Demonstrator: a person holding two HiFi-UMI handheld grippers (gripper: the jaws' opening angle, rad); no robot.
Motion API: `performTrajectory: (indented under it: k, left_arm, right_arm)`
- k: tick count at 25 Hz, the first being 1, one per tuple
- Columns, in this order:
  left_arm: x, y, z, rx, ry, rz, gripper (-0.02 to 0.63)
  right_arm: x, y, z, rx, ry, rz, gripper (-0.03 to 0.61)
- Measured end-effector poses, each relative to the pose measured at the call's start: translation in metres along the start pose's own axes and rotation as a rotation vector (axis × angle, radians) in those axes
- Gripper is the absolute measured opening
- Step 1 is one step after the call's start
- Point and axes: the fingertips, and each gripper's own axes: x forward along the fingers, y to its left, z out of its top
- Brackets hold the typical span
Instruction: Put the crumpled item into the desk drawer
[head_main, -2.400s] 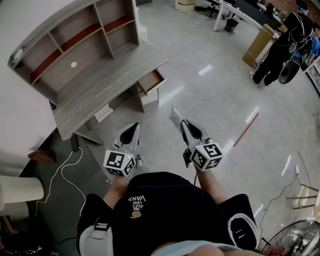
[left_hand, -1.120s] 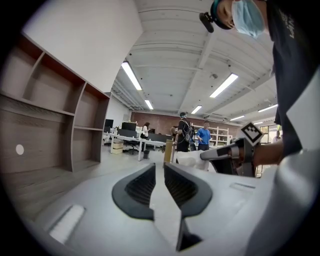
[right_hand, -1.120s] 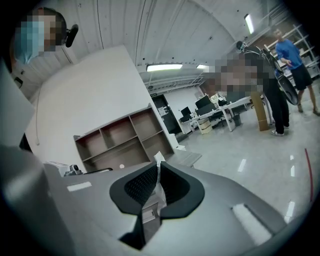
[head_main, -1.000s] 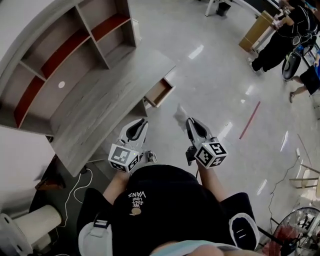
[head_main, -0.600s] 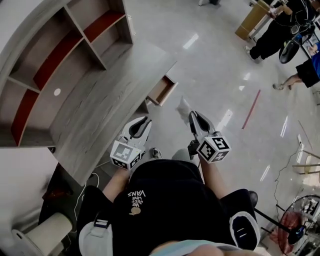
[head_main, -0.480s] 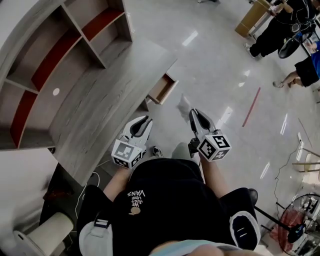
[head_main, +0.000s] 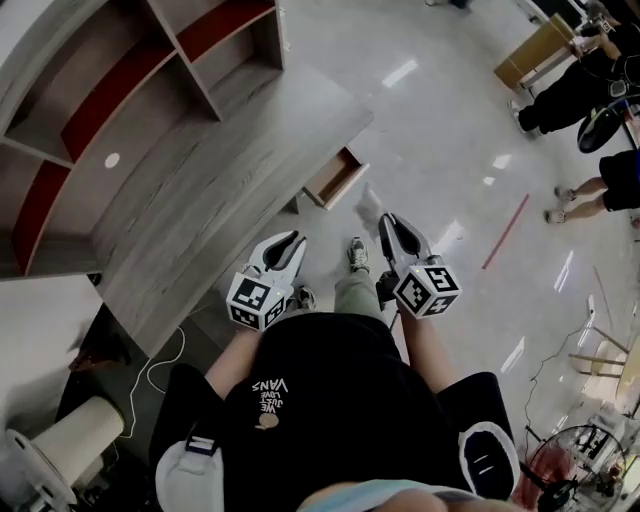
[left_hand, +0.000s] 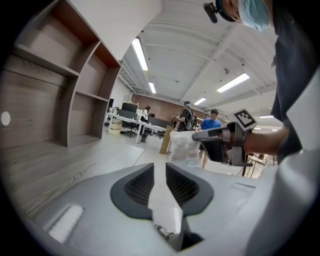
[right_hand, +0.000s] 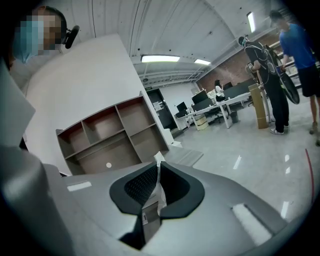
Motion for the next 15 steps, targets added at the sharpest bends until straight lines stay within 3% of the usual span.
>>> performTrajectory:
  k: [15]
  left_arm:
    - [0.059, 0.028, -0.044, -0.142, 0.084, 0.124, 0.104]
  right_arm:
    - [0.073, -0.051, -0.014, -0.008, 0.153, 0.086, 0.021]
